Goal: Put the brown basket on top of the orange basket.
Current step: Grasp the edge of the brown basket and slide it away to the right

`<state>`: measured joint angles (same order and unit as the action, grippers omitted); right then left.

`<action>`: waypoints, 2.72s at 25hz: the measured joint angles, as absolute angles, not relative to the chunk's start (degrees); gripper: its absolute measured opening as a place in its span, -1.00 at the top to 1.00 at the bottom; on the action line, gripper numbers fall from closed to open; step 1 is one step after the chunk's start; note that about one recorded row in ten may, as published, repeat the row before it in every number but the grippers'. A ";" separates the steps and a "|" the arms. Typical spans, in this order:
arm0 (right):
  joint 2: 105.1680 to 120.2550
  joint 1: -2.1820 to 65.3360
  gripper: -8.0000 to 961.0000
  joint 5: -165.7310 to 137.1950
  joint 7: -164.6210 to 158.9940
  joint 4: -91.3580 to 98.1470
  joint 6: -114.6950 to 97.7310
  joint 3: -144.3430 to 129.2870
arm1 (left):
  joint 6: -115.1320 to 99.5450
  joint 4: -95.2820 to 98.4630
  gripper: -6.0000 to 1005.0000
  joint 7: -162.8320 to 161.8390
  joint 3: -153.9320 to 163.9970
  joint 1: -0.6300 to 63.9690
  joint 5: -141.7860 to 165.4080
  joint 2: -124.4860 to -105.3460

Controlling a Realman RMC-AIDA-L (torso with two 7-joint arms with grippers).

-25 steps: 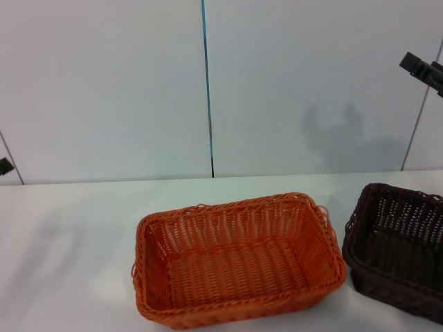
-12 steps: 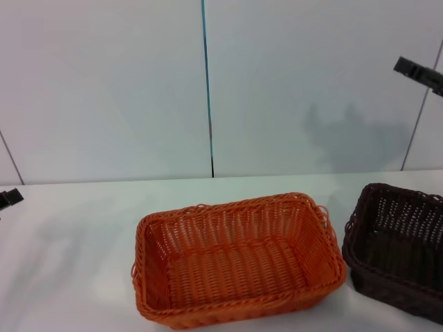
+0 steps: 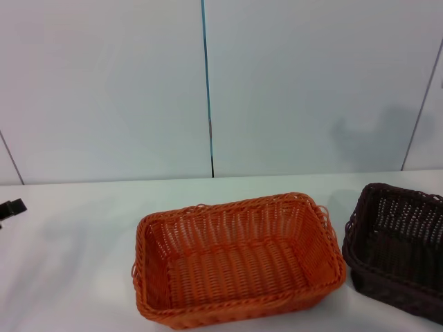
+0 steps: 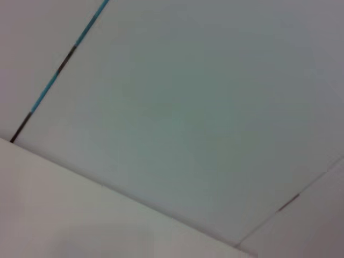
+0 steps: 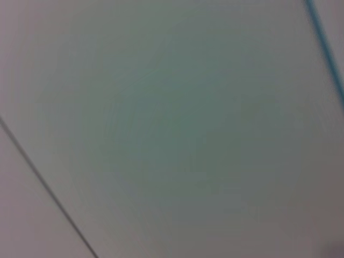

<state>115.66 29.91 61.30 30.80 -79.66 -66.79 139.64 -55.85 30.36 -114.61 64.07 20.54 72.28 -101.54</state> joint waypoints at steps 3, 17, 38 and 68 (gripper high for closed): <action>114.64 29.84 -0.87 54.79 24.45 -83.53 -72.67 141.03 | -55.66 30.59 -0.76 -115.12 66.05 20.99 72.33 -101.11; 111.21 32.98 -0.87 31.31 15.39 -91.48 -97.85 144.90 | -55.51 30.57 -0.75 -116.83 68.39 21.88 74.31 -100.13; 109.71 28.81 -0.87 19.70 17.44 -83.36 -96.64 145.19 | -55.47 30.32 -0.74 -117.48 67.73 22.25 75.61 -99.58; 118.63 26.34 -0.87 15.02 20.54 -77.01 -76.54 144.53 | -55.40 30.31 -0.74 -117.17 66.12 21.25 76.20 -99.64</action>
